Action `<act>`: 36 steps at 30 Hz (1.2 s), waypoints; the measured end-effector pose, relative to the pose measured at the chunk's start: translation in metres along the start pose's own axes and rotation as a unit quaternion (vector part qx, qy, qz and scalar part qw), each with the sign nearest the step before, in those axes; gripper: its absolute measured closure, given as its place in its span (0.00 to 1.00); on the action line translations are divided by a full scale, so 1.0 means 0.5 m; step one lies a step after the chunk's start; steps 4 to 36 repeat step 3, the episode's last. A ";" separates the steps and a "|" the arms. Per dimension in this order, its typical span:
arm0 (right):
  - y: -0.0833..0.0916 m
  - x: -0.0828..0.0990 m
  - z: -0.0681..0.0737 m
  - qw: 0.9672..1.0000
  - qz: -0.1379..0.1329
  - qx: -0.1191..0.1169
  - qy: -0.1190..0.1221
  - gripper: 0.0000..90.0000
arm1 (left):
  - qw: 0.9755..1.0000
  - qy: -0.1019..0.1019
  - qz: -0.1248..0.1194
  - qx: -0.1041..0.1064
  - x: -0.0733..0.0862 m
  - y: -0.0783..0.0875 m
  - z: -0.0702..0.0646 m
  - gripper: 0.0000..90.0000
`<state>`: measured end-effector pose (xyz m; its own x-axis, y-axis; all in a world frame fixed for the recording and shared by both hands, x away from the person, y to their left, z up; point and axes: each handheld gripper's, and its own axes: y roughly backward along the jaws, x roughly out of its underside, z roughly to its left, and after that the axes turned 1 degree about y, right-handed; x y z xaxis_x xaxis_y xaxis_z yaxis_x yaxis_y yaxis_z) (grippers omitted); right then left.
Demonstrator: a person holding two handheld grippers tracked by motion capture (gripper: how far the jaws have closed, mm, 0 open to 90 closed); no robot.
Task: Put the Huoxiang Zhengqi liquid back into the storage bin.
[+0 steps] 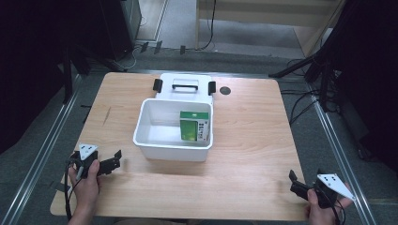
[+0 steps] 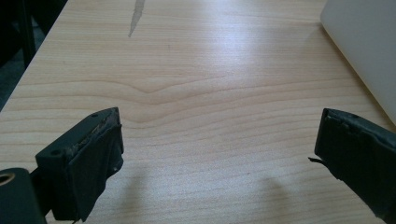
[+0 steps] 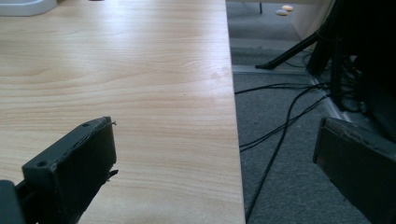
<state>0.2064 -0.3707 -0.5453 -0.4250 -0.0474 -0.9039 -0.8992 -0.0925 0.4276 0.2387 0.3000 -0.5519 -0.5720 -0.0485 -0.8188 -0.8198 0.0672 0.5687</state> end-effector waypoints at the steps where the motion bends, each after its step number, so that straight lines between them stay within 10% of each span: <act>1: -0.001 0.000 -0.002 1.000 0.001 -0.007 -0.003 0.00 | 1.000 0.000 0.000 0.000 0.000 0.000 0.000 0.02; 36: 0.000 0.000 -0.006 1.000 0.000 -0.012 -0.011 0.00 | 1.000 0.000 -0.001 0.000 0.000 0.000 -0.001 0.02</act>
